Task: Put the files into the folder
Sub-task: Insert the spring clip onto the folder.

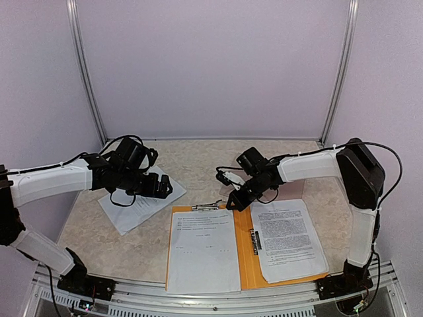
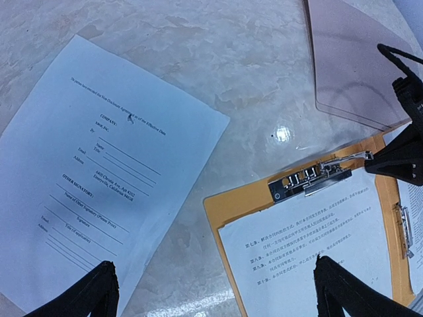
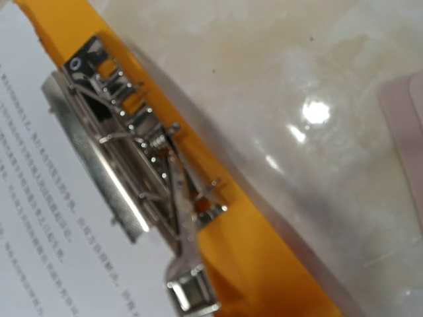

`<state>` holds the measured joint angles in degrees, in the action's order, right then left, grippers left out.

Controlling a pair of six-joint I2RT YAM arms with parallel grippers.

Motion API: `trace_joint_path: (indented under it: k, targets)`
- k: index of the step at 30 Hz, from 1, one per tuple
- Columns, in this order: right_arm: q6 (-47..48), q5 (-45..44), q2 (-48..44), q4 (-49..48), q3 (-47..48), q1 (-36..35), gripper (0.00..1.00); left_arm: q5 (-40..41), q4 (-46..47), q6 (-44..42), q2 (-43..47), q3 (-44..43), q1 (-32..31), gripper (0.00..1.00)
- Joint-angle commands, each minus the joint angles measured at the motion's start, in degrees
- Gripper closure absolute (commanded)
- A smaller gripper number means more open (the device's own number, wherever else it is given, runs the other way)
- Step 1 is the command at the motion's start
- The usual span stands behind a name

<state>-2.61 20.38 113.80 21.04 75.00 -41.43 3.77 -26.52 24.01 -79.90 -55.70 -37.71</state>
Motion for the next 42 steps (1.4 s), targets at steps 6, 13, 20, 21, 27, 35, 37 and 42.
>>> trace_joint_path:
  k: [6, 13, 20, 21, 27, 35, 37, 42]
  targets:
    - [-0.16, -0.45, 0.20, -0.72, -0.83, 0.56, 1.00, 0.89, -0.55, -0.10, -0.86, -1.43, -0.52, 0.01]
    - [-0.59, -0.75, -0.23, -1.72, -1.23, 0.90, 1.00, 0.81, -0.72, 0.15, -0.87, -1.34, -0.61, 0.01]
    - [-0.86, -0.89, -0.98, -3.11, -2.23, 1.27, 1.00, 0.84, -0.64, 0.16, -0.95, -1.40, -0.69, 0.01]
    - [-0.96, -1.08, -1.08, -3.25, -2.35, 1.31, 1.00, 0.85, -0.64, 0.17, -1.00, -1.42, -0.69, 0.01]
    - [-1.08, -0.58, -1.38, -4.02, -2.65, 1.53, 1.00, 0.90, -0.64, 0.16, -1.22, -1.43, -0.86, 0.01]
    - [-1.31, -1.16, -1.25, -4.51, -2.16, 1.62, 1.00, 0.95, -0.72, 0.25, -1.23, -1.43, -1.04, 0.01]
    - [-1.26, -1.44, -1.19, -4.43, -1.86, 1.62, 1.00, 0.98, -0.77, 0.25, -1.29, -1.49, -1.05, 0.01]
    - [-1.26, -1.65, -0.99, -4.43, -1.53, 1.66, 1.00, 1.00, -0.73, 0.09, -1.42, -1.69, -1.13, 0.01]
